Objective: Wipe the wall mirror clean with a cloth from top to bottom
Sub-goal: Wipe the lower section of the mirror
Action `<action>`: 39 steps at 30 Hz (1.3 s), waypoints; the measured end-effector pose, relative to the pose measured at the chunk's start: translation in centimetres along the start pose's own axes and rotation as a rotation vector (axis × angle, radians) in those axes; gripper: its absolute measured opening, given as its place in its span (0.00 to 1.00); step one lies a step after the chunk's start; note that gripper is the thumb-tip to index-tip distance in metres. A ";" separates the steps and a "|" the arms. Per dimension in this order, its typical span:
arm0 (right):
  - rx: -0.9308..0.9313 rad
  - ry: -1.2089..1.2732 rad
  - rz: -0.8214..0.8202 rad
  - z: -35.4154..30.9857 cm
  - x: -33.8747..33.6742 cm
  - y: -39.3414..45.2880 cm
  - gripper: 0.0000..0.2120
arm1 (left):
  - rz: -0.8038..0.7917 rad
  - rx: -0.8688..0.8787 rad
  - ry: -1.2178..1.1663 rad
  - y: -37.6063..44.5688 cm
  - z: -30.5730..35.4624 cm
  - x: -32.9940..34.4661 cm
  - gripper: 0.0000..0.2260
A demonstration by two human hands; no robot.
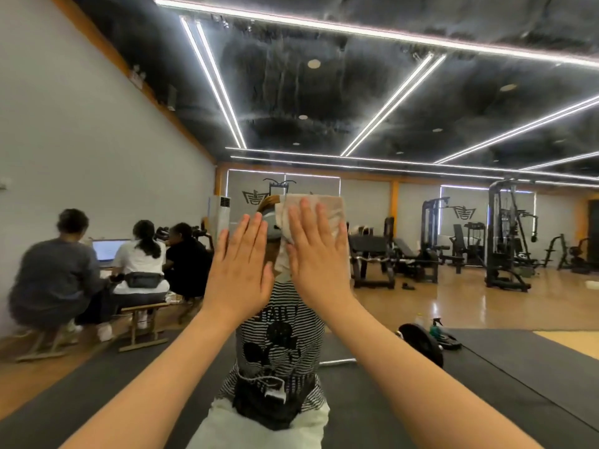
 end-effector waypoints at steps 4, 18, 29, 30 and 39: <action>-0.120 -0.075 -0.057 3.9 0.0 -2.3 0.27 | -0.011 0.009 -0.026 0.0 0.0 -0.1 0.30; 0.228 -0.044 -0.135 11.0 -2.6 -7.5 0.28 | -0.017 0.009 -0.074 0.0 0.0 0.0 0.30; 0.150 -0.222 -0.347 11.2 -4.1 -7.4 0.32 | 0.012 0.047 -0.137 0.1 -0.1 0.1 0.29; 0.149 -0.226 -0.364 11.1 -4.1 -7.3 0.32 | 0.017 0.049 -0.142 0.0 -0.2 0.1 0.29; 0.032 -0.259 -0.257 11.9 -3.7 -7.7 0.31 | 0.016 0.040 -0.165 0.1 0.0 -0.3 0.29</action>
Point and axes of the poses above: each hand's wrist, its own y-axis towards the middle knuckle, its own x-axis out of the palm, z = x × y, the point moved 6 cm from there along y, towards the middle knuckle, and after that the axes turned 9 degrees about -x, right-handed, at the moved point
